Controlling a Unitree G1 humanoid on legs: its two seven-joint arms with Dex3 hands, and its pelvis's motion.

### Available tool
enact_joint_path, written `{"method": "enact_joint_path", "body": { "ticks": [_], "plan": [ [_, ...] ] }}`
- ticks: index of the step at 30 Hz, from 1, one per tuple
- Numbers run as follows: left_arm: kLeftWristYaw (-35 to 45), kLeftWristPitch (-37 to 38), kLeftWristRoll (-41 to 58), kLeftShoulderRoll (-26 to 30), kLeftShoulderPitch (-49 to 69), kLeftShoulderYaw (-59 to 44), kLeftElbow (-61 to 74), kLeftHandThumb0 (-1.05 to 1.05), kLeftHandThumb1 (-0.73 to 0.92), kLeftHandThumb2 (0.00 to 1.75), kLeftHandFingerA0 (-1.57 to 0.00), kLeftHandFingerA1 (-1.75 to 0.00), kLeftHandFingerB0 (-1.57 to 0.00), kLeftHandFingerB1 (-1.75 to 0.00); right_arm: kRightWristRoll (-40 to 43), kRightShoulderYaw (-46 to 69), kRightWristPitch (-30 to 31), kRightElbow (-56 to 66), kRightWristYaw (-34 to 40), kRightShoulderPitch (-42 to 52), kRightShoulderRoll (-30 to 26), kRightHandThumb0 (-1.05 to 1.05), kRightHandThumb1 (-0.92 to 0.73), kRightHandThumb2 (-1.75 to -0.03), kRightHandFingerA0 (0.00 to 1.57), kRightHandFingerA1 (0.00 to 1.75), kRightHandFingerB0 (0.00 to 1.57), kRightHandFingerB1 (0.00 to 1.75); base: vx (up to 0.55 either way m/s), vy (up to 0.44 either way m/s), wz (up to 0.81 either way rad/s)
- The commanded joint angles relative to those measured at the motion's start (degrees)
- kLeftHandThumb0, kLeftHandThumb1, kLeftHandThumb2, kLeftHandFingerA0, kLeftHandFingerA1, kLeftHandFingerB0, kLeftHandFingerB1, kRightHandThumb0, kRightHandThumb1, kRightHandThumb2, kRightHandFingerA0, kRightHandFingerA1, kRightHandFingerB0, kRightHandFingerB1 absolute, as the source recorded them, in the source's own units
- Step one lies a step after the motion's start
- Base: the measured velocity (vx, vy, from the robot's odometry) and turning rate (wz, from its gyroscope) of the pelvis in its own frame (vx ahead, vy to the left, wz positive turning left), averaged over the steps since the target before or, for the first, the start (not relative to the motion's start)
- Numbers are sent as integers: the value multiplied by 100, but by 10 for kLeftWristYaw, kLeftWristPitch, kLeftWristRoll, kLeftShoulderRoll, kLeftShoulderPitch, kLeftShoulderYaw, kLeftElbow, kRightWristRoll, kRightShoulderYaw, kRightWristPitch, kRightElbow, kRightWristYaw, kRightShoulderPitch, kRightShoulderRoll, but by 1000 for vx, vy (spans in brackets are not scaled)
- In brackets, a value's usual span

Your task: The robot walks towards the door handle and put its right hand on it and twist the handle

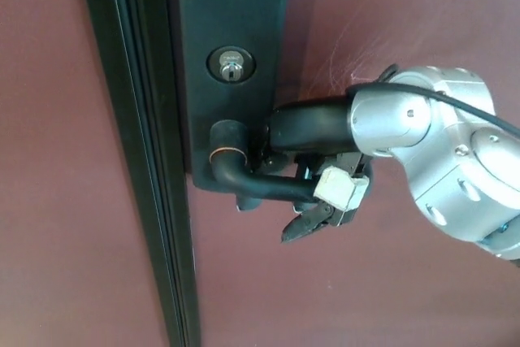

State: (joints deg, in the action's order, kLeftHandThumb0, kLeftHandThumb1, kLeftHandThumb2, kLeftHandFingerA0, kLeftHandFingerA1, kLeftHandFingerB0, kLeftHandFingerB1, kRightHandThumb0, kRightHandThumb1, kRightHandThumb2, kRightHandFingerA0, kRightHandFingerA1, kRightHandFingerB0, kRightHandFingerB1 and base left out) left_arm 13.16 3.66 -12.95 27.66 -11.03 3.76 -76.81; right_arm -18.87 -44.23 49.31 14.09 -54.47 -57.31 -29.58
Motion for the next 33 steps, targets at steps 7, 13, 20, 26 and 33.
{"method": "enact_joint_path", "body": {
  "ticks": [7,13,20,26,33],
  "plan": [
    [6,-5,-4,-2,-3,2,1,-40,60,58,-68,-46,-49,-39,-70,69,46,33,54,-44,-17,-83,-52,-85,0,0,6,12,0,0,0],
    [8,-4,-2,-1,-2,0,0,-40,60,58,-68,-46,-49,-39,-70,99,65,54,63,-57,-22,-82,-51,-85,0,0,3,9,0,0,0],
    [7,-3,-6,-1,0,3,1,-40,60,58,-68,-46,-49,-39,-62,141,66,69,67,-78,-31,-83,-51,-86,0,0,0,6,0,0,0],
    [8,-6,-6,-1,-2,4,0,-40,60,58,-68,-46,-49,-39,-62,156,61,69,65,-87,-37,-83,-50,-86,0,0,0,4,0,0,0],
    [14,-3,-9,1,-2,8,1,-40,60,58,-68,-46,-49,-39,-74,161,55,78,60,-106,-47,-84,-50,-86,0,0,0,2,0,0,0]
  ]
}}
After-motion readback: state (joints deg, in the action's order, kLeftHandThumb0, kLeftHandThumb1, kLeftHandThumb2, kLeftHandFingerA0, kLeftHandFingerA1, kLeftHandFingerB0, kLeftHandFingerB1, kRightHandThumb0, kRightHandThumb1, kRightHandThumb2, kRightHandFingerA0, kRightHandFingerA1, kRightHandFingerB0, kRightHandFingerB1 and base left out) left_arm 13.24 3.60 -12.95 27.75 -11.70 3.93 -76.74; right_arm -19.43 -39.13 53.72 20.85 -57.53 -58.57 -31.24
